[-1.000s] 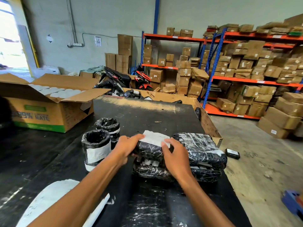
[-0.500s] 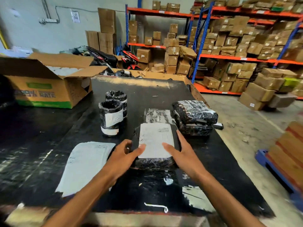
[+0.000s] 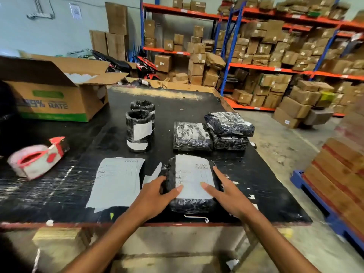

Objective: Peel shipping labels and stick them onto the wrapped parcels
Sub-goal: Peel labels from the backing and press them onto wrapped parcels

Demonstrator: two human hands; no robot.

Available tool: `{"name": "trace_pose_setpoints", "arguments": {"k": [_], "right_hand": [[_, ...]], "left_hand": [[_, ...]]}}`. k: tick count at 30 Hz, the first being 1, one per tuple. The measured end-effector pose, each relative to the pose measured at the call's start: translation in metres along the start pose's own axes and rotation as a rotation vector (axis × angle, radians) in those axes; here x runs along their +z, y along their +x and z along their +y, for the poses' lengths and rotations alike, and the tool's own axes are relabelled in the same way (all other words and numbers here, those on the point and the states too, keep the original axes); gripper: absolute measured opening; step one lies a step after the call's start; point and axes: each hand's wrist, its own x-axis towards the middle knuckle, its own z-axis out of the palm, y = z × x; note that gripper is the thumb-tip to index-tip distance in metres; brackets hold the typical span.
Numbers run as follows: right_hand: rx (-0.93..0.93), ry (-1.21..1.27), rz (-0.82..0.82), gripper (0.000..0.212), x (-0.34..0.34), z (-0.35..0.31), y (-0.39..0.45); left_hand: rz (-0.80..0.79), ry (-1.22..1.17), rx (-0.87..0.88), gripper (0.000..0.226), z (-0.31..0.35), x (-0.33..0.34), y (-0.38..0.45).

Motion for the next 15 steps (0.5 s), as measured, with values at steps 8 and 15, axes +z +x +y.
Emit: {"name": "trace_pose_setpoints", "arguments": {"k": [8, 15], "right_hand": [[-0.263, -0.122, 0.022, 0.030, 0.058, -0.078, 0.045], [-0.160, -0.412, -0.118, 0.047, 0.153, -0.094, 0.083]], "left_hand": [[0.601, 0.241, 0.068, 0.030, -0.048, -0.072, 0.012], [0.661, 0.084, -0.189, 0.029, -0.099, -0.103, 0.013]]}}
